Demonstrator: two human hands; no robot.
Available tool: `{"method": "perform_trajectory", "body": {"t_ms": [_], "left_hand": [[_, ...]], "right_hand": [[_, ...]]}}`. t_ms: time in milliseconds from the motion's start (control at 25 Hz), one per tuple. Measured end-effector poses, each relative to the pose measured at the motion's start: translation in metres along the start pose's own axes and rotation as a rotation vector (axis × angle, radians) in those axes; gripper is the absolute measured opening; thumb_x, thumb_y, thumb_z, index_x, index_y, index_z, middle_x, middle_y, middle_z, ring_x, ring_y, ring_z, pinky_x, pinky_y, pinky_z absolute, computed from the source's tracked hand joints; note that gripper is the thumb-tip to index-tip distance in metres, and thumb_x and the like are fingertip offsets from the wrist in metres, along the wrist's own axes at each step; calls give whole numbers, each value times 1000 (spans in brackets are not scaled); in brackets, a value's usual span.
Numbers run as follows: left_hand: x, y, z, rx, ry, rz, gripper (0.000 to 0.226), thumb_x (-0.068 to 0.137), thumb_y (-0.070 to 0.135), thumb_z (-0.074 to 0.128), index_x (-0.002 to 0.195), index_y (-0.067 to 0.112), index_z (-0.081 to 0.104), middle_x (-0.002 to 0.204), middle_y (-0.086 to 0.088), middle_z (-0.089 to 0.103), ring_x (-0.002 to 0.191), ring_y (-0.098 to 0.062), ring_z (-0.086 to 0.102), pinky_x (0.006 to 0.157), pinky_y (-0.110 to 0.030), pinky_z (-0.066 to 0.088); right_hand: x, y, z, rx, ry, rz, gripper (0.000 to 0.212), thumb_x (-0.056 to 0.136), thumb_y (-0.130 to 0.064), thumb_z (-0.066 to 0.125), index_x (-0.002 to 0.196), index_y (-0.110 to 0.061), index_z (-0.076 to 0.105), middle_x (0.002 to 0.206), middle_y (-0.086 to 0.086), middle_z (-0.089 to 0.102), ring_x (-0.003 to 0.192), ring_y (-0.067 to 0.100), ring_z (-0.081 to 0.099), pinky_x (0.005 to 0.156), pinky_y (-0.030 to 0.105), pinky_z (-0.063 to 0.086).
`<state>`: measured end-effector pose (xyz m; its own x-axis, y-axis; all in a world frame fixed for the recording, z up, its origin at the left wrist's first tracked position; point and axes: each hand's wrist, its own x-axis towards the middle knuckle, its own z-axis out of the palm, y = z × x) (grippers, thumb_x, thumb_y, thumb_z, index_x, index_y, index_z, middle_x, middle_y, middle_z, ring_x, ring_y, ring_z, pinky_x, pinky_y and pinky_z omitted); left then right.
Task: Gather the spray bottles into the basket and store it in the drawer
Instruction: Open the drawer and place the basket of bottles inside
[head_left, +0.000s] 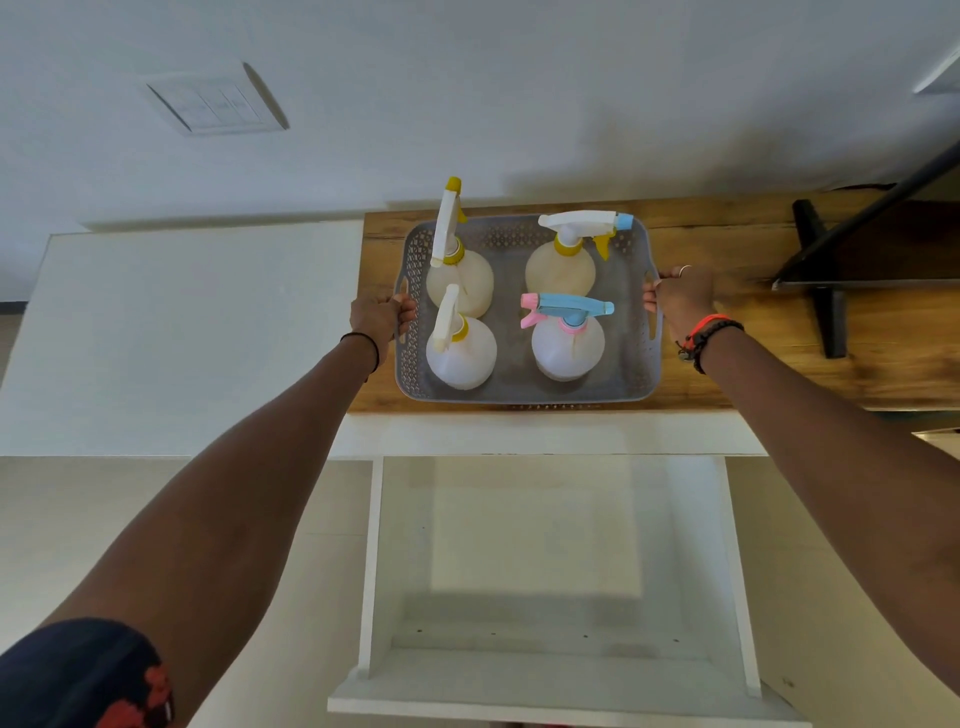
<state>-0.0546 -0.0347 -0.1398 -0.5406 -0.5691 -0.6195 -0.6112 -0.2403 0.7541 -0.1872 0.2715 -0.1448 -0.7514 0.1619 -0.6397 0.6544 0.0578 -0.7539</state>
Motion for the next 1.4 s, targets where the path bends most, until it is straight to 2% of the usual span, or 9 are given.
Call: {"method": "perform_trajectory", "body": {"t_ms": [160, 280, 480, 720, 880, 960, 1120, 1240, 1400], "left_hand": [[-16, -14, -16, 4, 4, -1, 30, 98, 10, 47, 118, -9, 58, 74, -2, 59, 63, -8, 54, 60, -20, 48], [-32, -26, -28, 6, 0, -2, 30, 98, 10, 48, 118, -9, 59, 73, -3, 59, 63, -9, 53, 61, -20, 47], [-62, -48, -47, 16, -9, -10, 29, 98, 9, 47, 117, -9, 59, 73, -3, 59, 63, -10, 53, 64, -20, 48], [-101, -76, -64, 3, -24, -19, 28, 97, 7, 47, 116, -11, 59, 74, -4, 60, 64, -11, 53, 69, -22, 49], [-131, -95, -73, -12, -30, -28, 28, 97, 6, 48, 116, -11, 59, 75, -5, 60, 65, -13, 54, 71, -23, 49], [-144, -105, -76, -25, -34, -40, 28, 97, 6, 48, 116, -12, 59, 75, -6, 60, 65, -13, 54, 71, -23, 49], [-168, -127, -82, -26, -30, -54, 27, 97, 5, 47, 116, -11, 60, 75, -6, 60, 66, -14, 54, 73, -24, 50], [-179, -145, -83, -18, -26, -63, 28, 97, 4, 47, 116, -11, 59, 75, -6, 60, 67, -13, 55, 74, -24, 50], [-194, -166, -84, -5, -19, -76, 28, 97, 5, 47, 115, -12, 60, 75, -6, 60, 67, -13, 55, 74, -23, 49]], "right_hand": [[-22, 13, -4, -52, 36, -6, 31, 97, 2, 35, 72, -8, 51, 67, 6, 51, 55, 12, 50, 35, 11, 44], [-44, 27, -10, -171, 56, -67, 21, 93, 7, 39, 93, -4, 57, 69, 6, 52, 55, 10, 48, 44, 15, 45], [-84, 50, -27, -224, 83, -89, 31, 91, 9, 40, 117, 11, 58, 68, 6, 54, 56, 12, 49, 53, 19, 46], [-123, 77, -51, -219, 88, -66, 32, 92, 10, 39, 119, 13, 56, 66, 6, 52, 55, 13, 47, 54, 22, 44], [-145, 98, -70, -206, 112, -63, 33, 92, 9, 41, 121, 12, 55, 76, 14, 57, 55, 13, 47, 52, 20, 43], [-154, 109, -79, -213, 126, -54, 32, 91, 9, 42, 119, 12, 57, 68, 9, 56, 53, 13, 48, 49, 19, 44], [-170, 133, -97, -219, 124, -43, 32, 91, 9, 45, 120, 11, 57, 75, 14, 59, 56, 15, 49, 57, 23, 46], [-181, 150, -107, -235, 144, -33, 33, 91, 6, 43, 120, 8, 59, 73, 11, 60, 57, 13, 51, 60, 23, 48], [-188, 171, -119, -229, 148, -12, 34, 91, 6, 42, 121, 6, 59, 87, 17, 62, 61, 16, 54, 64, 24, 49]]}}
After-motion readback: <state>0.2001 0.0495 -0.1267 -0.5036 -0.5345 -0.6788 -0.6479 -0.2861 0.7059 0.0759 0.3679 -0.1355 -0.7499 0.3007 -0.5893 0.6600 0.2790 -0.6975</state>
